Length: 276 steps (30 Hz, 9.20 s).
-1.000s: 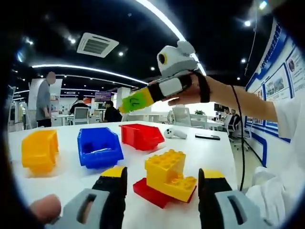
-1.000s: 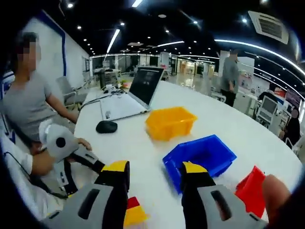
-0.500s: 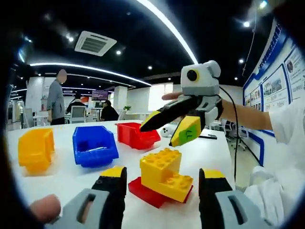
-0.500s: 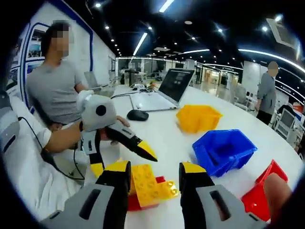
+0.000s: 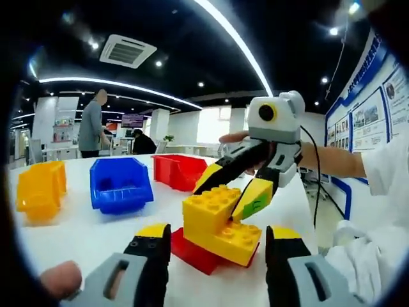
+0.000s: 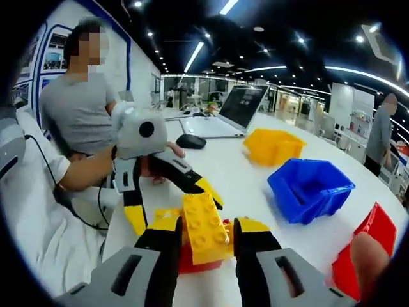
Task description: Take apart the toy blocks one by one and place each separated block into its matching bin, sorting the blocks by their type until all the connected pieces are disassembled and separated into the correct bins
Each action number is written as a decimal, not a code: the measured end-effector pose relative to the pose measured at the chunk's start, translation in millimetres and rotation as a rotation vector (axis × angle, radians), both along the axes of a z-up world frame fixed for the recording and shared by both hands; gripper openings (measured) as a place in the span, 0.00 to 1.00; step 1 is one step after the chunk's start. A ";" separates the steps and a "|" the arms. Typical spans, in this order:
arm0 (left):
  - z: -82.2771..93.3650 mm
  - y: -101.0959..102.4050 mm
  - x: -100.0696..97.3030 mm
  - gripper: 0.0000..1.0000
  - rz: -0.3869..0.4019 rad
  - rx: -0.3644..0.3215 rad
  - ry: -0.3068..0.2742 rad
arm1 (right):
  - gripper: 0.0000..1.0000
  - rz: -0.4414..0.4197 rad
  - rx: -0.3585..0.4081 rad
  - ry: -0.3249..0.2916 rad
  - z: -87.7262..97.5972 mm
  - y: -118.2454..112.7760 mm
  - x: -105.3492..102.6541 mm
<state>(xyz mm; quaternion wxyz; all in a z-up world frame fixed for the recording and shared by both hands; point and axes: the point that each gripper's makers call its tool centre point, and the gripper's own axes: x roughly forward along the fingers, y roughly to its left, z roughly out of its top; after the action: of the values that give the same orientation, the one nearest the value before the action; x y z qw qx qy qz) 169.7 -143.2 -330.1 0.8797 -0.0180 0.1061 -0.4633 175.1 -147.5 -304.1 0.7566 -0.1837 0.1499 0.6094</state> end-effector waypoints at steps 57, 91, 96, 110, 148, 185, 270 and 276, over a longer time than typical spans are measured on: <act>0.9 -2.1 1.8 0.51 0.048 0.094 -0.042 | 0.25 -0.298 0.157 0.300 48.6 2.7 18.0; 18.2 64.3 15.2 0.53 0.171 0.073 -0.043 | 0.25 -0.440 0.083 0.223 85.2 163.6 151.2; 18.4 77.2 23.4 0.55 0.236 0.073 -0.042 | 0.25 -0.491 0.063 0.233 69.9 188.3 180.2; 25.5 135.3 47.5 0.56 0.416 -0.013 0.001 | 0.26 -0.577 -0.038 0.098 37.9 229.4 224.5; 37.3 87.7 30.8 0.64 0.265 0.071 -0.123 | 0.40 -0.420 0.096 0.034 107.5 101.7 151.6; -10.2 20.0 -1.5 0.66 -0.018 0.130 -0.034 | 0.41 -0.044 -0.022 0.061 -19.2 -19.9 -2.5; -5.0 99.2 28.6 0.72 0.265 0.156 0.017 | 0.25 -0.302 -0.147 0.111 49.5 134.4 119.8; -3.0 122.4 38.3 0.71 0.345 0.162 0.010 | 0.25 -0.380 -0.176 0.101 39.7 159.2 150.9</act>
<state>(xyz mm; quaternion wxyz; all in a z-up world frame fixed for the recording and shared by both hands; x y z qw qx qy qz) 208.0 -20.8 -333.2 0.9442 0.0326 0.1427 -0.2952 326.0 11.7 -264.4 0.8304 -0.1864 0.2722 0.4491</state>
